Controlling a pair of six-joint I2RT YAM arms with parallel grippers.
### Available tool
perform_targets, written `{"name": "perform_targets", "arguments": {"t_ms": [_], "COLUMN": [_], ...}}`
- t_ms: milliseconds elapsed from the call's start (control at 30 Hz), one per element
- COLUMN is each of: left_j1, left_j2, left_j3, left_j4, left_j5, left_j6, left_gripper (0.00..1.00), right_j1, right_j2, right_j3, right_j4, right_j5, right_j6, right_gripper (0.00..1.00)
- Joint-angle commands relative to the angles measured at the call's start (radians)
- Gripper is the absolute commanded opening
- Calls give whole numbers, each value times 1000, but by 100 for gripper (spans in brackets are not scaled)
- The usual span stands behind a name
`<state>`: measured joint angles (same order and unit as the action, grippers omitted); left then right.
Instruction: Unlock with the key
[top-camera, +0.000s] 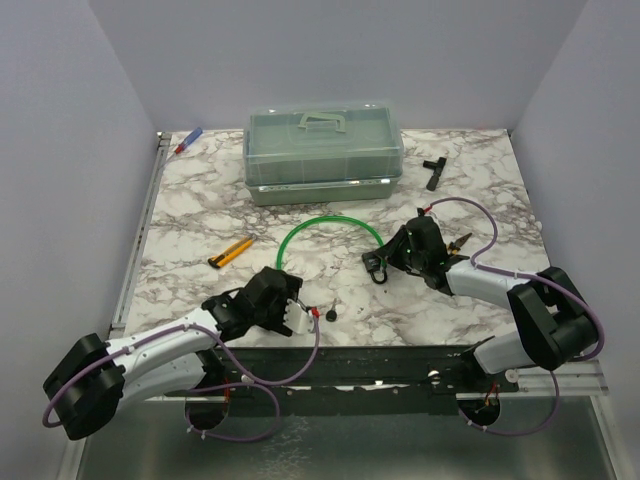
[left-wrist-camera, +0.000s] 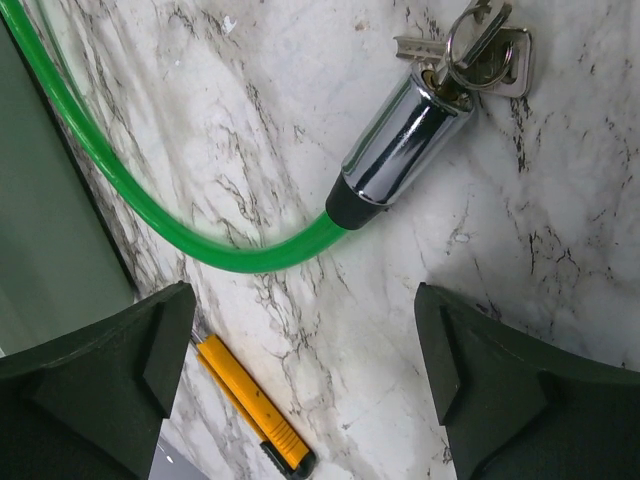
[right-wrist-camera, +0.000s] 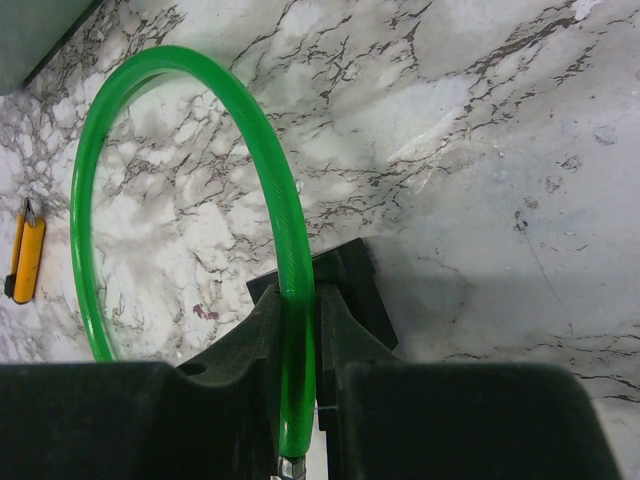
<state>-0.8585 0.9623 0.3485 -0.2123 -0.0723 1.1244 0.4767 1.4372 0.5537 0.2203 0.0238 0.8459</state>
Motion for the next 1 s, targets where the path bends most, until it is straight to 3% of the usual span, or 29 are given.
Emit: {"name": "perform_targets", "arguments": {"t_ms": [0, 133, 300, 600, 967], "left_j1": [4, 4, 4, 6, 15], "left_j2": [-37, -74, -124, -211, -294], "left_j3": [-20, -20, -13, 7, 78], "left_j4": [-73, -70, -68, -70, -141], "left_j5": [16, 24, 34, 71, 189], "left_j6": [-29, -54, -84, -126, -227], "left_gripper": [99, 99, 99, 95, 92], "right_j1": [-6, -6, -6, -6, -6], "right_j2": [16, 17, 14, -11, -44], "right_j3": [-1, 15, 46, 96, 155], "right_j4": [-8, -38, -86, -173, -276], "right_j5": [-1, 12, 17, 45, 81], "right_j6": [8, 7, -7, -20, -48], "right_gripper": [0, 1, 10, 42, 63]}}
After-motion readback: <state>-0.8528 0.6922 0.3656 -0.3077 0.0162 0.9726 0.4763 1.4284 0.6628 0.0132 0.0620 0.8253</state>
